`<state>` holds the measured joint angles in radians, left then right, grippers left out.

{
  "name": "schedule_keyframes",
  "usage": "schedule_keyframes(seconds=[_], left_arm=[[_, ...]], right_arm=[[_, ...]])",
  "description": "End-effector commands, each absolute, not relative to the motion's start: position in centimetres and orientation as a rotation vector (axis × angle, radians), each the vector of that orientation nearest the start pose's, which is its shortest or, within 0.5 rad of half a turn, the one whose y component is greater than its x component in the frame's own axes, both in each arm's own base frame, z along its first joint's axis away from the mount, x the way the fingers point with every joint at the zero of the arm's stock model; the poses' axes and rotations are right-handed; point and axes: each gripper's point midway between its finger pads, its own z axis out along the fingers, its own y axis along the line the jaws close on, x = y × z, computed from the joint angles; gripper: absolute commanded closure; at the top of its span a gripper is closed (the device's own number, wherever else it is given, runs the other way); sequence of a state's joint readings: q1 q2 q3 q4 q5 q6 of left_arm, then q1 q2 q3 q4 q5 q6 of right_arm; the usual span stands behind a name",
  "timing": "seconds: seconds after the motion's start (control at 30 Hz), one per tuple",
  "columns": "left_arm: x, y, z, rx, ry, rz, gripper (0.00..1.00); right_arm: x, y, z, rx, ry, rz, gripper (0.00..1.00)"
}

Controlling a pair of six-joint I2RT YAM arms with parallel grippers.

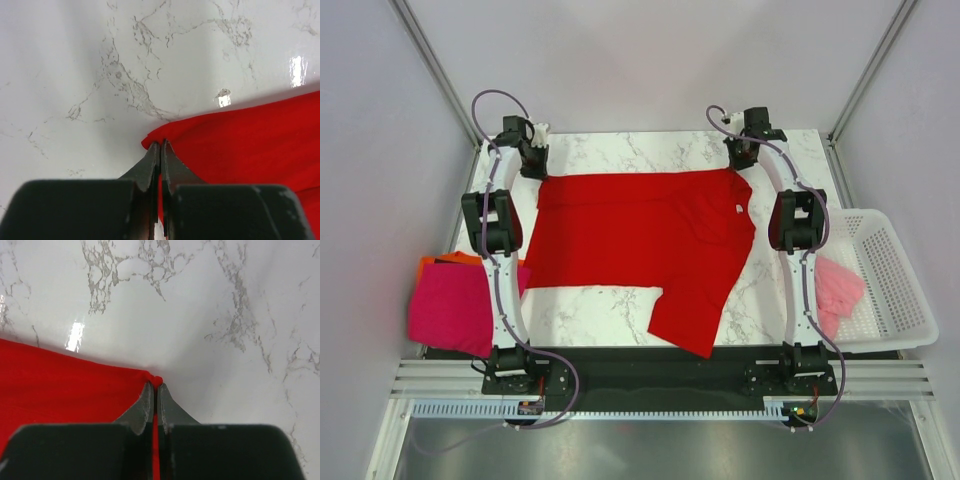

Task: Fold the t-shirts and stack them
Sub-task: Fold the tshirt

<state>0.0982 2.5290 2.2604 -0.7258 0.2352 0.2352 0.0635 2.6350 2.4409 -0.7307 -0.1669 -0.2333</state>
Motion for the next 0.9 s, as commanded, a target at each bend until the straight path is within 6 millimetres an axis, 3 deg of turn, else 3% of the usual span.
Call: schedule_keyframes(seconds=[0.0, 0.03, 0.1, 0.13, 0.17, 0.2, 0.3, 0.37, 0.4, 0.47, 0.5, 0.57, 0.6, 0.67, 0.7, 0.73, 0.77, 0.8, 0.83, 0.87], left_arm=[[61.0, 2.8, 7.7, 0.238, 2.405, -0.130, 0.98], [61.3, 3.0, 8.9, 0.236, 2.379, -0.121, 0.98], [62.1, 3.0, 12.9, 0.243, 2.291, -0.099, 0.98], [62.3, 3.0, 14.5, 0.243, 2.258, -0.093, 0.98], [62.2, 3.0, 16.8, 0.247, 2.216, -0.082, 0.98], [62.3, 3.1, 18.2, 0.243, 2.189, -0.076, 0.98], [61.6, 2.8, 22.4, 0.256, 2.118, -0.075, 0.98], [60.8, 2.3, 23.9, 0.265, 2.097, -0.105, 0.98], [60.1, 2.2, 25.9, 0.270, 2.063, -0.107, 0.98], [59.3, 1.7, 26.7, 0.285, 2.057, -0.130, 0.98], [58.4, 1.6, 27.9, 0.289, 2.045, -0.130, 0.98], [57.3, 1.1, 29.2, 0.306, 2.026, -0.148, 0.98], [56.7, 1.1, 29.7, 0.308, 2.022, -0.153, 0.98], [54.9, 0.5, 31.8, 0.326, 1.990, -0.167, 0.98], [54.2, 0.3, 32.5, 0.335, 1.980, -0.172, 0.98], [52.9, 0.0, 34.1, 0.350, 1.949, -0.168, 0.98], [52.2, -0.1, 34.7, 0.354, 1.940, -0.165, 0.98], [51.4, -0.1, 35.7, 0.359, 1.915, -0.154, 0.98], [50.5, -0.2, 35.0, 0.370, 1.927, -0.150, 0.98], [48.7, -0.2, 38.2, 0.381, 1.840, -0.113, 0.98]], right_arm=[[64.4, 4.9, 7.5, -0.429, 2.315, 0.031, 1.00], [64.9, 4.5, 9.9, -0.424, 2.264, 0.003, 1.00], [65.3, 3.8, 12.7, -0.409, 2.213, -0.015, 1.00], [65.2, 3.8, 15.4, -0.420, 2.166, -0.027, 1.00], [65.2, 3.7, 16.5, -0.423, 2.146, -0.033, 1.00], [64.9, 3.4, 18.9, -0.422, 2.111, -0.043, 1.00], [63.8, 3.6, 22.7, -0.433, 2.056, -0.033, 1.00], [62.9, 4.0, 23.9, -0.442, 2.047, -0.013, 1.00], [62.2, 4.0, 25.5, -0.440, 2.030, -0.006, 1.00], [61.2, 4.4, 26.5, -0.443, 2.028, 0.017, 1.00], [60.3, 4.5, 28.5, -0.447, 2.000, 0.023, 1.00], [59.2, 4.5, 29.6, -0.458, 1.991, 0.021, 1.00], [58.2, 4.5, 31.7, -0.461, 1.959, 0.015, 1.00], [56.9, 4.3, 33.1, -0.476, 1.944, 0.003, 1.00], [55.6, 4.4, 35.5, -0.483, 1.901, -0.002, 1.00], [54.7, 4.4, 36.5, -0.493, 1.882, -0.009, 1.00], [53.9, 4.4, 36.1, -0.506, 1.895, -0.007, 1.00], [52.0, 4.3, 39.2, -0.515, 1.822, -0.030, 1.00], [51.1, 4.2, 40.0, -0.519, 1.800, -0.037, 1.00], [50.1, 4.2, 39.2, -0.527, 1.816, -0.035, 1.00]])
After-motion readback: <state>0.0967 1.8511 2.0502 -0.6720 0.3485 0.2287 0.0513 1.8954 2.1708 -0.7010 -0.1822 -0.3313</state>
